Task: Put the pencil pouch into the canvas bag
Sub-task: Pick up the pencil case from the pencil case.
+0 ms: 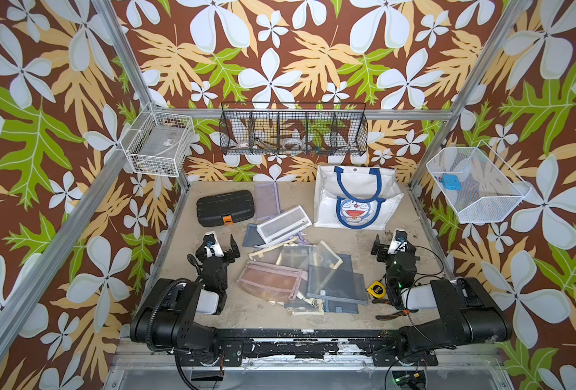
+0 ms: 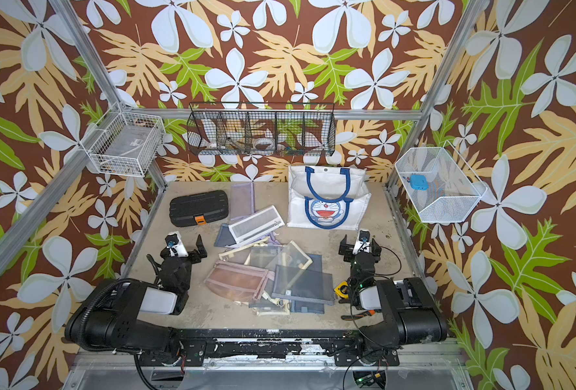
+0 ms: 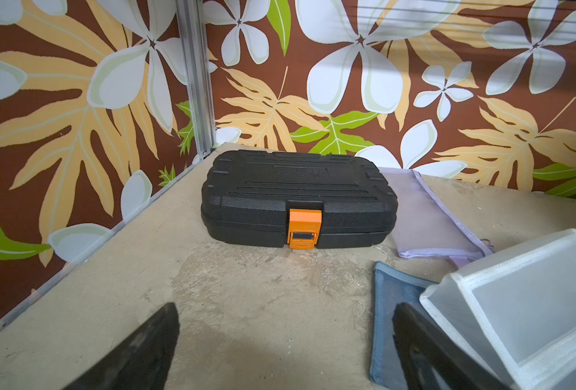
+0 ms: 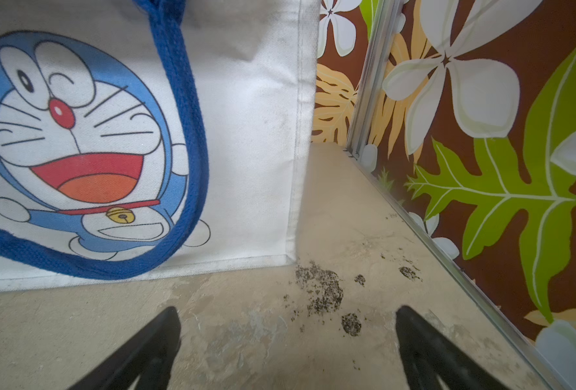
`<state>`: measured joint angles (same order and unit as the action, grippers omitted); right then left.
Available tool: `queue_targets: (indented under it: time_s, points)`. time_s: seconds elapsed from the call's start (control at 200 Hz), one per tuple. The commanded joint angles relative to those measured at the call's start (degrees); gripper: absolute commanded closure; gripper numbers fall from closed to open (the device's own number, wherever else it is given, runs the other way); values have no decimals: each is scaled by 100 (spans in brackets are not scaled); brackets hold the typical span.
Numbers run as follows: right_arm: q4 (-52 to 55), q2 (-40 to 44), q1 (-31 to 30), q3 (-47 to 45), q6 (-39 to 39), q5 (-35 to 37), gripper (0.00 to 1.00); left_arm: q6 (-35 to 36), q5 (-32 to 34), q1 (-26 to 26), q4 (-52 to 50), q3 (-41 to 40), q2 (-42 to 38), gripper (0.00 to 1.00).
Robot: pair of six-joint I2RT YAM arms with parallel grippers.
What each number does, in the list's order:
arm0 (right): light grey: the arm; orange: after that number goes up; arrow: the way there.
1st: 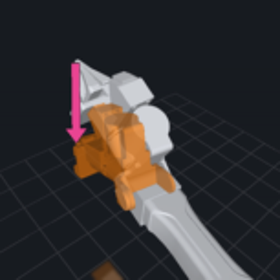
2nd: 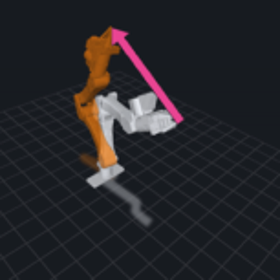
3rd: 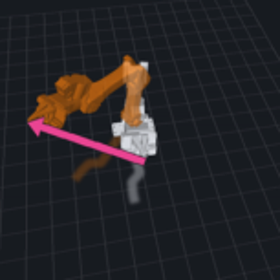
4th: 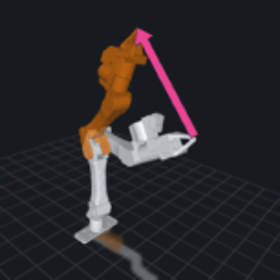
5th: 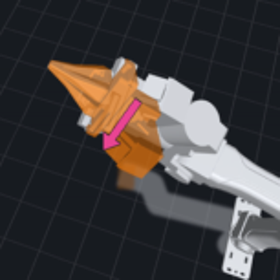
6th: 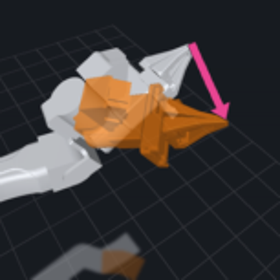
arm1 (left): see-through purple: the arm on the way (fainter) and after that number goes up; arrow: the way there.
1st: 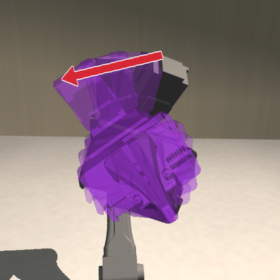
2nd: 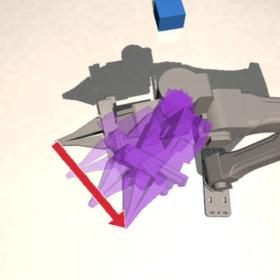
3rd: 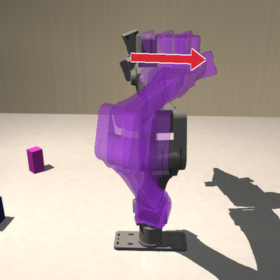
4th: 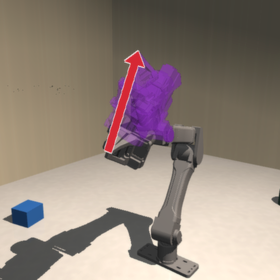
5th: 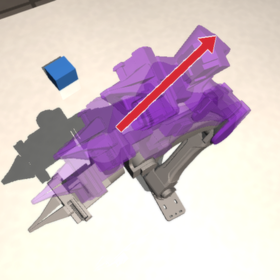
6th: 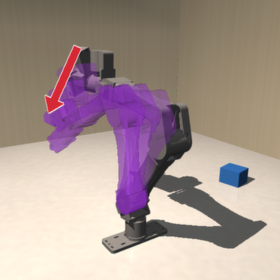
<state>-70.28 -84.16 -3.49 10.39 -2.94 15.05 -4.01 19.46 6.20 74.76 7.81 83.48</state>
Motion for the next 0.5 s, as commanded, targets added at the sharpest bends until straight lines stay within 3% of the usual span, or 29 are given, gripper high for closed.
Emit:
queue_targets:
  time_s: [0.0, 0.355, 0.425, 0.495]
  points:
    - [-63, 3, -4, 7, 4, 33, 0, 40, 47, -4, 197, 1, 0, 0]
    - [-35, 30, 11, 4, -14, 7, 0, 101, 68, 11, 168, -2, -110, 0]
    - [64, 258, -27, 74, 32, 241, 0, 23, 216, 17, -978, 336, -639, 0]
    - [2137, 1100, -40, 839, -239, 499, 0, -271, 524, 14, -2324, 805, -1113, 0]
